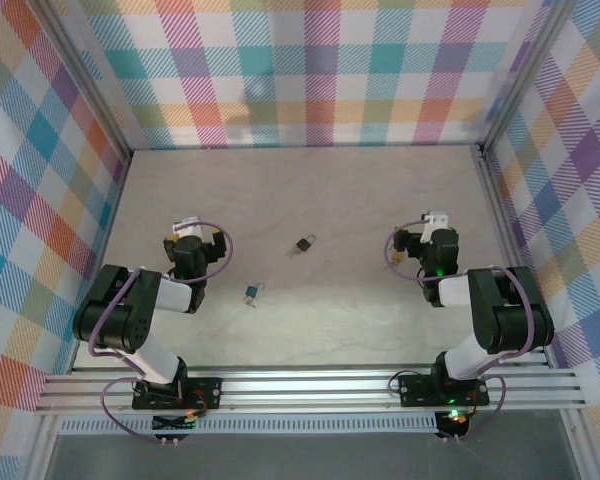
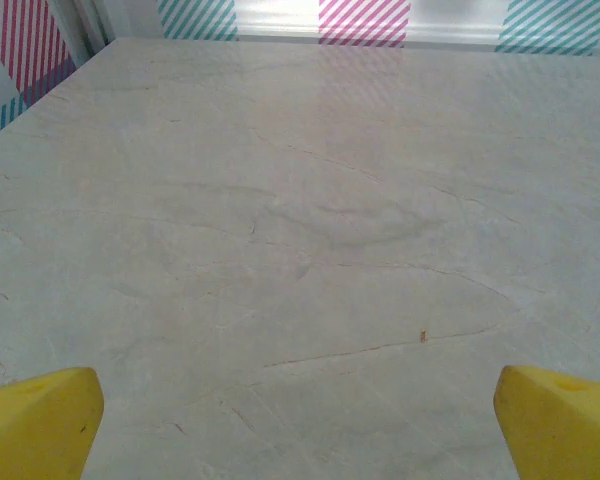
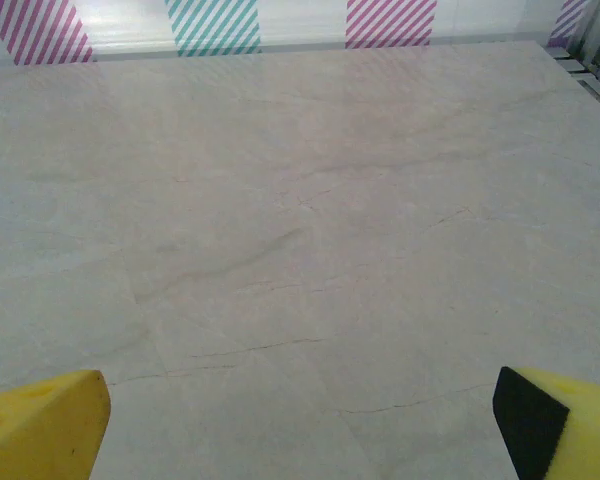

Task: Lock with the key

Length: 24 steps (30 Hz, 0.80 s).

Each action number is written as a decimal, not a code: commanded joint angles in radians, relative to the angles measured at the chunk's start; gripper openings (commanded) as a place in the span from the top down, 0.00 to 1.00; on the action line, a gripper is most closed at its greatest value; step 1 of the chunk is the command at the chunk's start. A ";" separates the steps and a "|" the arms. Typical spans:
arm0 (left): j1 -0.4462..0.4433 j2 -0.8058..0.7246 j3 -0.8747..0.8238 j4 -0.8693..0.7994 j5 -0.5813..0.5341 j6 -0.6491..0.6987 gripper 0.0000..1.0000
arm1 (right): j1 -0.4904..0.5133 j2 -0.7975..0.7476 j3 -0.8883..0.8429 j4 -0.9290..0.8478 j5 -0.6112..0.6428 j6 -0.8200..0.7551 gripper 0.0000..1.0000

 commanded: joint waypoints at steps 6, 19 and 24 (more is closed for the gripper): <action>0.019 -0.023 -0.008 -0.006 0.014 0.004 0.00 | -0.009 -0.019 -0.007 0.003 0.009 0.014 0.01; 0.025 -0.022 -0.005 -0.016 0.025 -0.001 0.00 | -0.008 -0.019 -0.007 0.003 0.009 0.014 0.01; 0.027 -0.022 -0.005 -0.016 0.026 -0.002 0.00 | -0.009 -0.020 -0.007 0.003 0.009 0.014 0.01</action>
